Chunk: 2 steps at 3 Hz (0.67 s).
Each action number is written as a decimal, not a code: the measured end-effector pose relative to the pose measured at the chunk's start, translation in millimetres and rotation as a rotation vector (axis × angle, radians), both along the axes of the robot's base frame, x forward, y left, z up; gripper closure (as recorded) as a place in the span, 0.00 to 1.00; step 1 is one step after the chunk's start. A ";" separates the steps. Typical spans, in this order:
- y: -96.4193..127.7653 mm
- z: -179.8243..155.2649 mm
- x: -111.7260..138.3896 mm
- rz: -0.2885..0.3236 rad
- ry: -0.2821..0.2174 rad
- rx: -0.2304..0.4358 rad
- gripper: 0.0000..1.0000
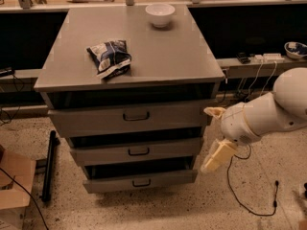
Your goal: Open bottom drawer
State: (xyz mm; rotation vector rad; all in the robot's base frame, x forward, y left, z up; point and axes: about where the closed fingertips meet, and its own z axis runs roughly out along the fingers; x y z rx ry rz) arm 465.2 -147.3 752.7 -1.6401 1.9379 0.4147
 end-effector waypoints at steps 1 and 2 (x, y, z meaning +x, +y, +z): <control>15.2 -39.7 -1.3 -0.001 0.031 0.037 0.00; 27.9 -97.3 -4.2 -0.010 0.072 0.112 0.00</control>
Offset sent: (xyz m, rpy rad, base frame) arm -0.0059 0.0393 -0.1726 0.2137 0.1256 -0.0278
